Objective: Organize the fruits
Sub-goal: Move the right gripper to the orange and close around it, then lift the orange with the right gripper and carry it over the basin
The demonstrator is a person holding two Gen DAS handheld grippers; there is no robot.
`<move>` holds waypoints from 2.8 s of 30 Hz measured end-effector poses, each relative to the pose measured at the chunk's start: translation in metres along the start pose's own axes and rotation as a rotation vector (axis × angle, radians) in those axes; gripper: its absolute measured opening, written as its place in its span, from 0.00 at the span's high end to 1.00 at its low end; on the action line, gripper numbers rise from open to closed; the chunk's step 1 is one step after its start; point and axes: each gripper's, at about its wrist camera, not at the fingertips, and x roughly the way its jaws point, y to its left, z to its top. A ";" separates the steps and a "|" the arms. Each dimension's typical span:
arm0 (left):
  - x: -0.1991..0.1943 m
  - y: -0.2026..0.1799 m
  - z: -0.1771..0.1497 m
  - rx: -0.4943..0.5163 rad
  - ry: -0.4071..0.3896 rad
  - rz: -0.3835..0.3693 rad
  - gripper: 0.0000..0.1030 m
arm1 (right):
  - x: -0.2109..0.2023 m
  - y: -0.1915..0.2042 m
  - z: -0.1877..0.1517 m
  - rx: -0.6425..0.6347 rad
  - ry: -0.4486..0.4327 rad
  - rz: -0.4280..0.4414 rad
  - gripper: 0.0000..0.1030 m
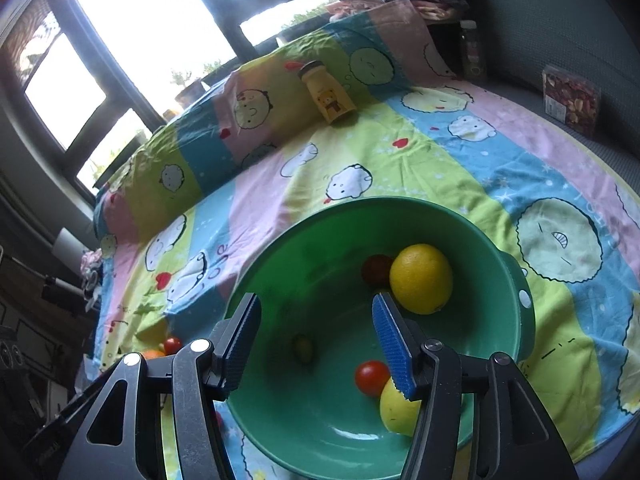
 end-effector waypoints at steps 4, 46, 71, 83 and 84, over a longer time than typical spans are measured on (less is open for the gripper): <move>-0.020 0.042 0.000 -0.058 -0.052 0.066 0.30 | 0.001 0.021 -0.002 -0.048 -0.008 0.015 0.36; 0.043 0.140 -0.029 -0.240 0.125 0.169 0.34 | 0.169 0.181 -0.075 -0.218 0.494 0.447 0.32; 0.041 0.123 -0.031 -0.136 0.080 0.199 0.41 | 0.168 0.182 -0.083 -0.219 0.492 0.472 0.38; 0.022 0.105 -0.027 -0.076 -0.009 0.180 0.41 | 0.136 0.185 -0.076 -0.246 0.378 0.488 0.38; 0.021 0.103 -0.027 -0.071 -0.011 0.178 0.41 | 0.134 0.183 -0.075 -0.248 0.369 0.487 0.38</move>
